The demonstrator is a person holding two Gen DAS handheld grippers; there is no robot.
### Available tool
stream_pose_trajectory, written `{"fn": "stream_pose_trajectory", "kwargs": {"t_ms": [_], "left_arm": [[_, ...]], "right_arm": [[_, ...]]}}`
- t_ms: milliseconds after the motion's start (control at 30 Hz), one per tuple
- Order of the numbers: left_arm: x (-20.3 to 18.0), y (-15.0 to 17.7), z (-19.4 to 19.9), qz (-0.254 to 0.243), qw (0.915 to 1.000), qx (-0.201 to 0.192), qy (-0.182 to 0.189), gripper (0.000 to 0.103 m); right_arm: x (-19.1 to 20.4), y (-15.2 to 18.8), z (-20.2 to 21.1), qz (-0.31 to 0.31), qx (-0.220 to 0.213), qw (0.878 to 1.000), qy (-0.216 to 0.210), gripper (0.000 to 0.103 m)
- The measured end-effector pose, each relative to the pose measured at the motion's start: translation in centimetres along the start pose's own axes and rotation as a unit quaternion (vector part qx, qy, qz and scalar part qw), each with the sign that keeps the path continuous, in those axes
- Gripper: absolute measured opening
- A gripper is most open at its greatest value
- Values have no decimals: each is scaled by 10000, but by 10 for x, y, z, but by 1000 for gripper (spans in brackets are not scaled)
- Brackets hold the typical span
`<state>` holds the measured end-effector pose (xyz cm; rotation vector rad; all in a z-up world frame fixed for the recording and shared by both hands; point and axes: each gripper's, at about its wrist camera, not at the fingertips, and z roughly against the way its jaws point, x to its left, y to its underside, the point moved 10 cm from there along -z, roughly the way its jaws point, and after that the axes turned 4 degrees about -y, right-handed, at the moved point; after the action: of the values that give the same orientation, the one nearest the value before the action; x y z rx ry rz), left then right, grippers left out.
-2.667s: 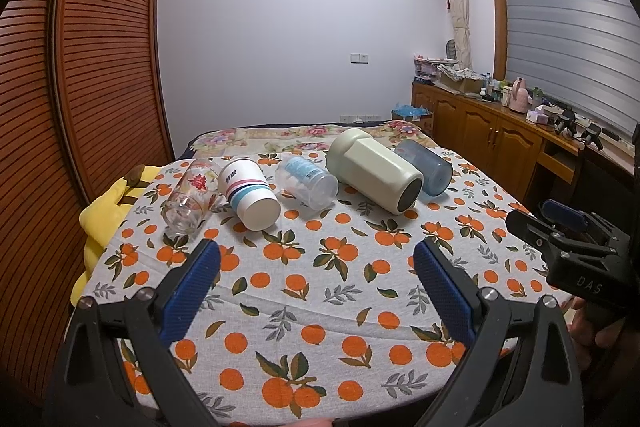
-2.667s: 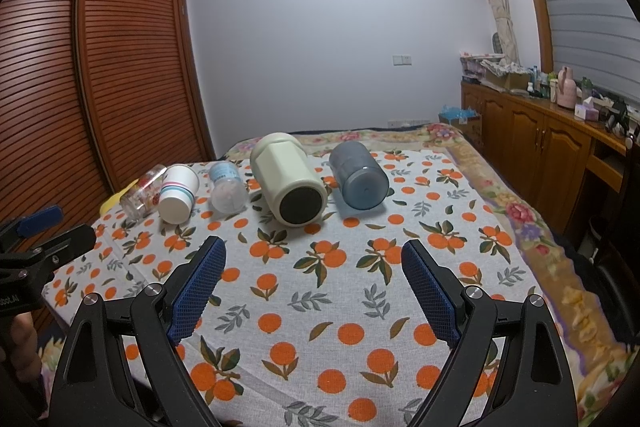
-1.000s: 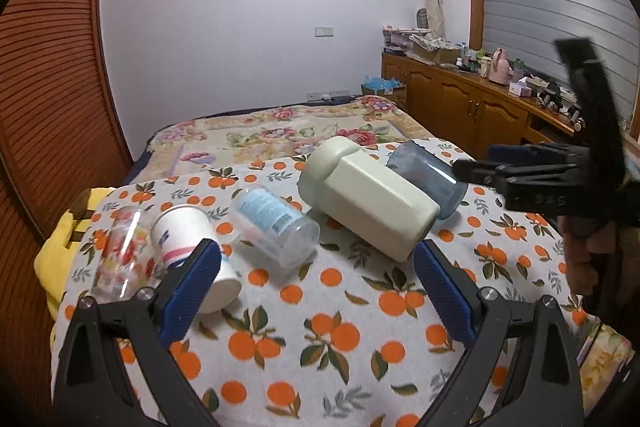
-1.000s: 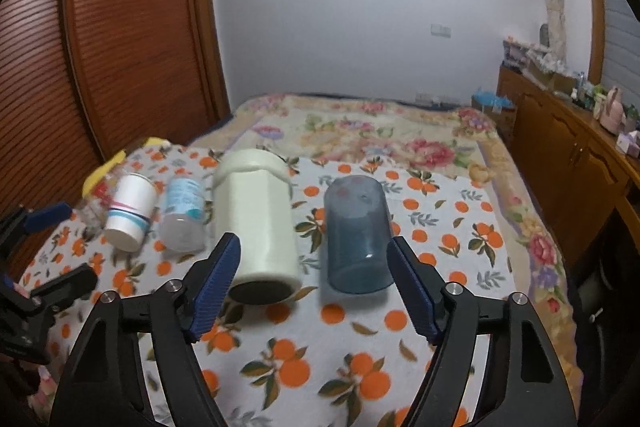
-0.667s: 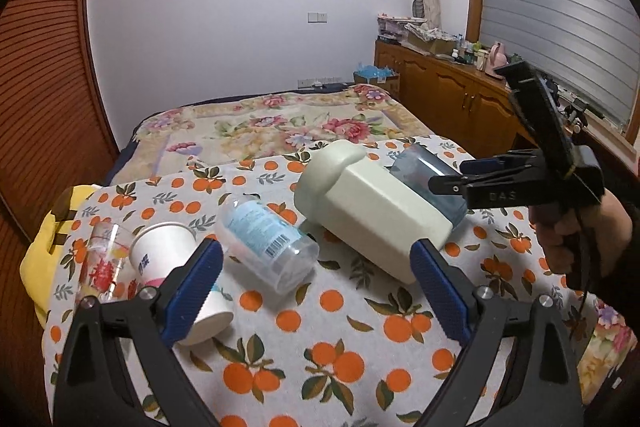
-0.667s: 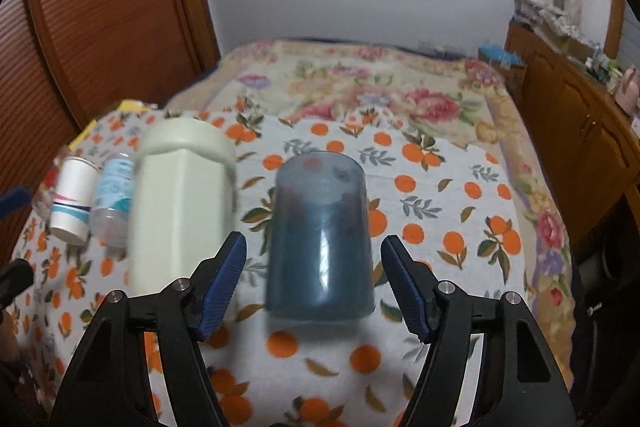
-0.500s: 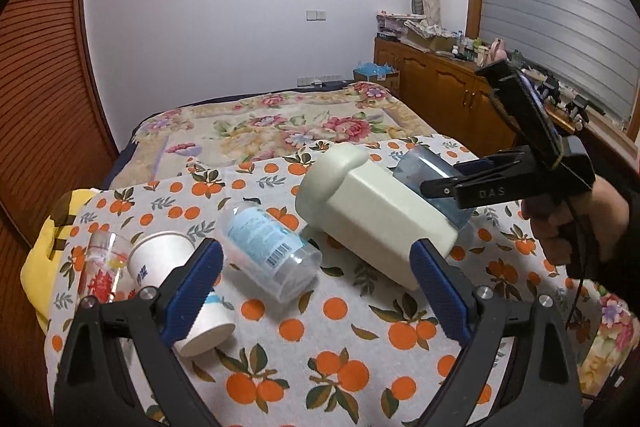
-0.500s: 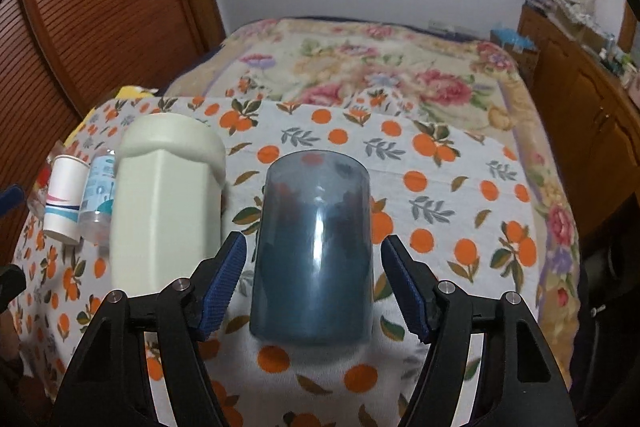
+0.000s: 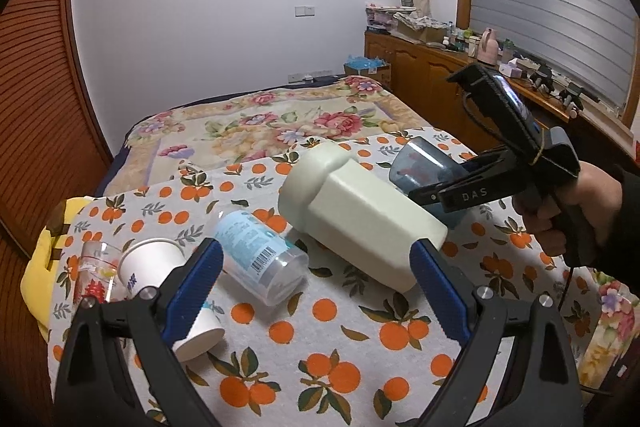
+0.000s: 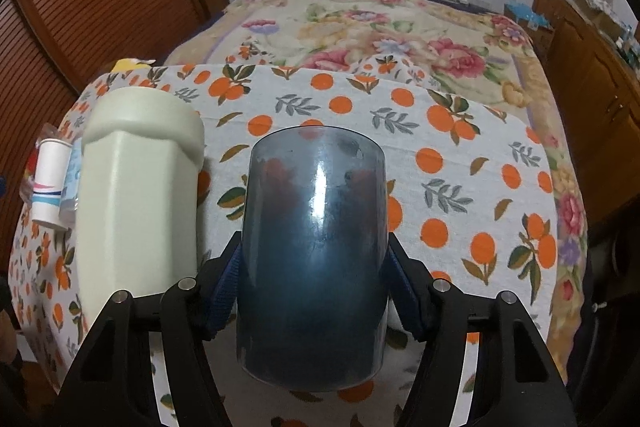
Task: Flip cup upright
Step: 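Lift the blue cup with the right gripper and rotate it upright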
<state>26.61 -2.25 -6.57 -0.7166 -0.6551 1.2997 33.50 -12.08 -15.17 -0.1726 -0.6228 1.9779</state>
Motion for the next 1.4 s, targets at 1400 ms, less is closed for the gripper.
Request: {"fn": "stream_pose_trajectory", "kwargs": {"t_ms": [1400], "left_arm": [[43,79,64,789,9964,138,-276,95]], "right_arm": [[155,115,44,37,-181,9954,-940,67]]}}
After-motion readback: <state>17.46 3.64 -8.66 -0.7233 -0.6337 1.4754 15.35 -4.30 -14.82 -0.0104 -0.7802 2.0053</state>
